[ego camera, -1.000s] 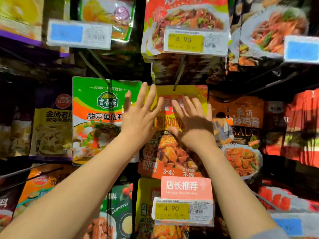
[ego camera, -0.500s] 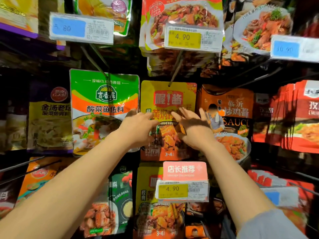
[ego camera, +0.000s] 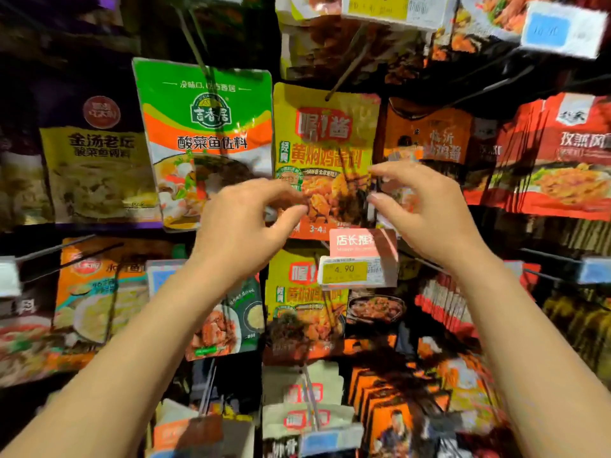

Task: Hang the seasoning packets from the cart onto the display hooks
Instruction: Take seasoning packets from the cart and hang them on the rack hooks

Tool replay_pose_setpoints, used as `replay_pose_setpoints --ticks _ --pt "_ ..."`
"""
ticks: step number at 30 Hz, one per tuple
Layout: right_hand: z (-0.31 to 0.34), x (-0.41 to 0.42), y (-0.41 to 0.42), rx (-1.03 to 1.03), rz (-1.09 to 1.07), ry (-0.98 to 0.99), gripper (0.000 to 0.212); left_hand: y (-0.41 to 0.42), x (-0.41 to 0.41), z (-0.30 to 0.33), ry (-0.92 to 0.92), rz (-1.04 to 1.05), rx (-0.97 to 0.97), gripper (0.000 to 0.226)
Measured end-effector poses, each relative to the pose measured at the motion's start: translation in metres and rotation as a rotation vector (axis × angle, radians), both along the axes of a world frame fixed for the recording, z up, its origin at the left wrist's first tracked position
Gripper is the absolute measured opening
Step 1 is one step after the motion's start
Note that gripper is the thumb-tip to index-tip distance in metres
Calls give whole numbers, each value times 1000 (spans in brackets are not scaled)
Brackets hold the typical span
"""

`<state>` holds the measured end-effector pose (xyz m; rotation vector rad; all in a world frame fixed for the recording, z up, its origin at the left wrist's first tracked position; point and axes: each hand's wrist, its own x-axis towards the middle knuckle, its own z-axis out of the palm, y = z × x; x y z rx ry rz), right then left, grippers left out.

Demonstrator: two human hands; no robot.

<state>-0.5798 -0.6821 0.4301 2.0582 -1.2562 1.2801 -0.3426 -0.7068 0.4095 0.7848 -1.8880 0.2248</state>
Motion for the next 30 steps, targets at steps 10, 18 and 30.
replay_pose_setpoints --ticks 10,18,30 --pt "-85 10 64 213 260 29 29 83 4 -102 15 112 159 33" --pt "-121 13 102 715 368 355 41 158 -17 -152 203 169 382 36" --pt "-170 176 144 894 847 564 39 287 101 -199 376 543 501 29"
